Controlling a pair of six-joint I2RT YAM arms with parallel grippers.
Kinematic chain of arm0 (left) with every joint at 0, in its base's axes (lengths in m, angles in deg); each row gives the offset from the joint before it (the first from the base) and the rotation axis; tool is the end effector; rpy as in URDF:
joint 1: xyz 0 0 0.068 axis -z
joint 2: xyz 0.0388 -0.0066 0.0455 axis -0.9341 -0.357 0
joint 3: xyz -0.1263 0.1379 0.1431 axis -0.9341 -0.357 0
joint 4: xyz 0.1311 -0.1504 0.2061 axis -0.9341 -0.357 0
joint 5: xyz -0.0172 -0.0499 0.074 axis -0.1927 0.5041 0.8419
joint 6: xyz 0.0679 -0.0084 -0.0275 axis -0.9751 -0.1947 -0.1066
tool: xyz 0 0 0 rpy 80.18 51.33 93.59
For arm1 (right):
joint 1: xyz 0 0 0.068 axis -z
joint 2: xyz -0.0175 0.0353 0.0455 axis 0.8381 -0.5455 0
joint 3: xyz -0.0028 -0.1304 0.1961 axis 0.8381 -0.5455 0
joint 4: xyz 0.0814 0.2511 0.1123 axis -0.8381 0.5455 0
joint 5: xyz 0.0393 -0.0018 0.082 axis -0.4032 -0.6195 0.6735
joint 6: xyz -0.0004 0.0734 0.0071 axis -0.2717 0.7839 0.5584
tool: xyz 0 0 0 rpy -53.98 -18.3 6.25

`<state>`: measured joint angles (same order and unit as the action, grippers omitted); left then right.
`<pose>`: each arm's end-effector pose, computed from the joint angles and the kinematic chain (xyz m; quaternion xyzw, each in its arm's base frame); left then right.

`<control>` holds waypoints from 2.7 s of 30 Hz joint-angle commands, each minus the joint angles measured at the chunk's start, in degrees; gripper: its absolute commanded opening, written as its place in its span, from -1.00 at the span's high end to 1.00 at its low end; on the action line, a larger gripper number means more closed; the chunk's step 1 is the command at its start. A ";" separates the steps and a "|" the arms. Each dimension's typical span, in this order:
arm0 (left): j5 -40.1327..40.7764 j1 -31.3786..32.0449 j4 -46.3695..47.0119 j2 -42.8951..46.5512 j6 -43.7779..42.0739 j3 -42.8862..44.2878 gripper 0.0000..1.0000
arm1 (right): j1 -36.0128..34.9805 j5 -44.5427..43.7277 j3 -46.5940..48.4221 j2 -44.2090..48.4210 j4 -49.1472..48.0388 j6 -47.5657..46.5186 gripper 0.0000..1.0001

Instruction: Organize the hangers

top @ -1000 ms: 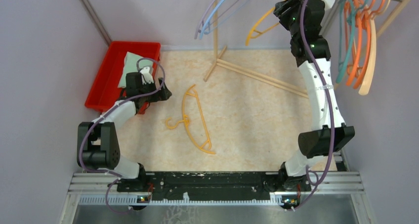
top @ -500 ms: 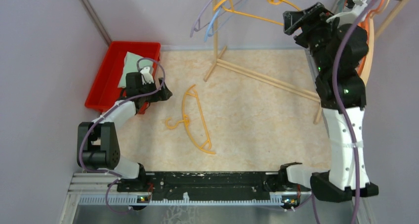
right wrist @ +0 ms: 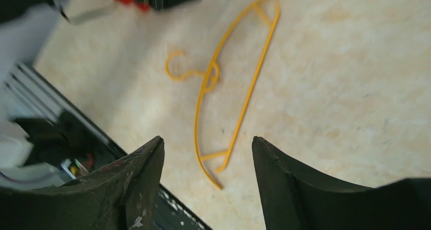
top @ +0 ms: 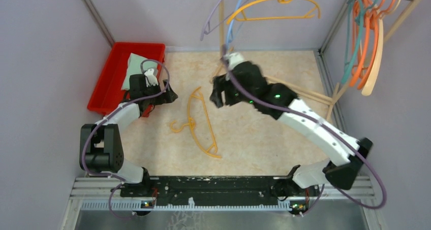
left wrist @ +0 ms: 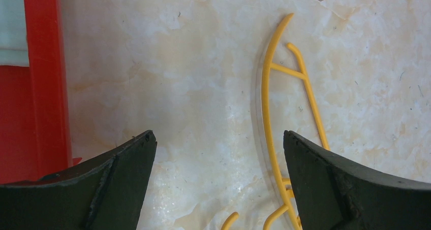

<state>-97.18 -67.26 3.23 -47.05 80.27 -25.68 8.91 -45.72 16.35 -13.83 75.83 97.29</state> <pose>0.3639 -0.0312 0.1412 0.0101 0.8855 -0.1885 0.4246 0.2252 0.2427 0.3952 -0.1777 0.8271 0.2715 0.4589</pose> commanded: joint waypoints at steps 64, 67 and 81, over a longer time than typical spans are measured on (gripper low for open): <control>-0.75 -1.23 1.06 4.63 2.41 -1.04 -0.99 | -5.99 -17.14 -20.72 20.37 8.87 19.82 1.00; -0.90 -1.23 1.20 4.72 2.57 -0.93 -0.99 | -5.68 -23.87 -17.67 24.43 13.47 22.88 1.00; -2.50 -1.10 -0.60 1.50 0.51 3.36 -0.99 | -5.67 -48.95 -6.27 24.97 -11.81 8.38 1.00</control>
<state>-98.31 -68.22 2.68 -44.65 81.86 -24.30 3.14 -85.28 2.98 14.52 79.13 115.50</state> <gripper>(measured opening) 0.997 0.033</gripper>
